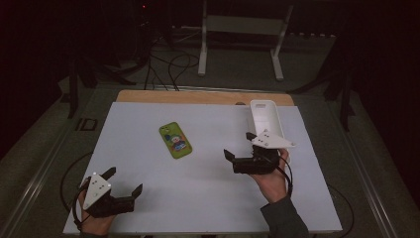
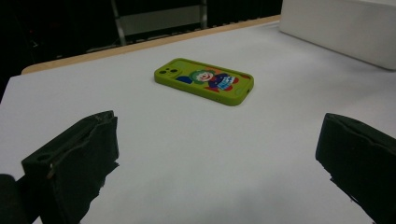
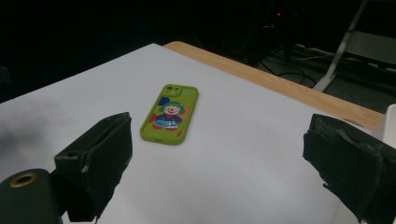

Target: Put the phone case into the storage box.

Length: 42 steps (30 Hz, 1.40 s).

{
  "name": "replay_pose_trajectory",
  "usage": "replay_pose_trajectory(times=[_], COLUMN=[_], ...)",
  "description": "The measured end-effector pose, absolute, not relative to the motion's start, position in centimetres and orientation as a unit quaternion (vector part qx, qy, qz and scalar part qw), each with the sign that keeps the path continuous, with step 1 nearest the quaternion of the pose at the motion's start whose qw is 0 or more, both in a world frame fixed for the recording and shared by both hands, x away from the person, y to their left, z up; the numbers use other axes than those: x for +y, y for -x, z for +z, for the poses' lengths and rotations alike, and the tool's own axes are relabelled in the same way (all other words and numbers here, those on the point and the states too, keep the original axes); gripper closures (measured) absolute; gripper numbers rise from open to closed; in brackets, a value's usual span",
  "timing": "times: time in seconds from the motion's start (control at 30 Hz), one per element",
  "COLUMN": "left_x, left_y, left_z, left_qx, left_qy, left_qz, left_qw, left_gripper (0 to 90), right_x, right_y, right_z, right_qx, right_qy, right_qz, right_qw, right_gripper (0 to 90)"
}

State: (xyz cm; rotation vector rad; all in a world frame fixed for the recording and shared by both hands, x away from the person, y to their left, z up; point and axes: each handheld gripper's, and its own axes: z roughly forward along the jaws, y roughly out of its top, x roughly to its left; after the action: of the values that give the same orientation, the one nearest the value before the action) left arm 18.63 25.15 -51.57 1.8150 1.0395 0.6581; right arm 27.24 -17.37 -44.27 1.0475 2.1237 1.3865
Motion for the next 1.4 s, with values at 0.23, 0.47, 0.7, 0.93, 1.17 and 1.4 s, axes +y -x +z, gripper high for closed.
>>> replay_pose_trajectory(times=[0.23,0.47,0.7,0.93,1.17,1.4], left_x=[25.1,25.1,25.0,25.1,25.0,24.9], left_y=[-18.6,-18.7,-18.7,-18.7,-18.7,-18.7], left_z=[-51.6,-51.7,-51.7,-51.7,-51.8,-51.7], left_qx=[0.421,0.421,0.421,0.42,0.42,0.419], left_qy=[-0.737,-0.738,-0.739,-0.74,-0.74,-0.741], left_qz=[0.267,0.267,0.266,0.265,0.264,0.265], left_qw=[0.456,0.455,0.454,0.453,0.454,0.453], left_gripper=[0.0,0.0,0.0,0.0,0.0,0.0], right_x=[-16.4,-15.6,-14.7,-13.9,-13.1,-12.4], right_y=[-28.2,-29.0,-29.7,-30.4,-31.1,-31.7], right_z=[-44.3,-43.9,-43.7,-43.6,-43.5,-43.1], right_qx=[0.764,0.765,0.767,0.77,0.777,0.778], right_qy=[-0.374,-0.371,-0.369,-0.367,-0.365,-0.363], right_qz=[0.491,0.493,0.493,0.491,0.483,0.482], right_qw=[0.187,0.183,0.178,0.176,0.174,0.176], right_gripper=[7.8,7.8,7.8,7.8,7.8,7.8])
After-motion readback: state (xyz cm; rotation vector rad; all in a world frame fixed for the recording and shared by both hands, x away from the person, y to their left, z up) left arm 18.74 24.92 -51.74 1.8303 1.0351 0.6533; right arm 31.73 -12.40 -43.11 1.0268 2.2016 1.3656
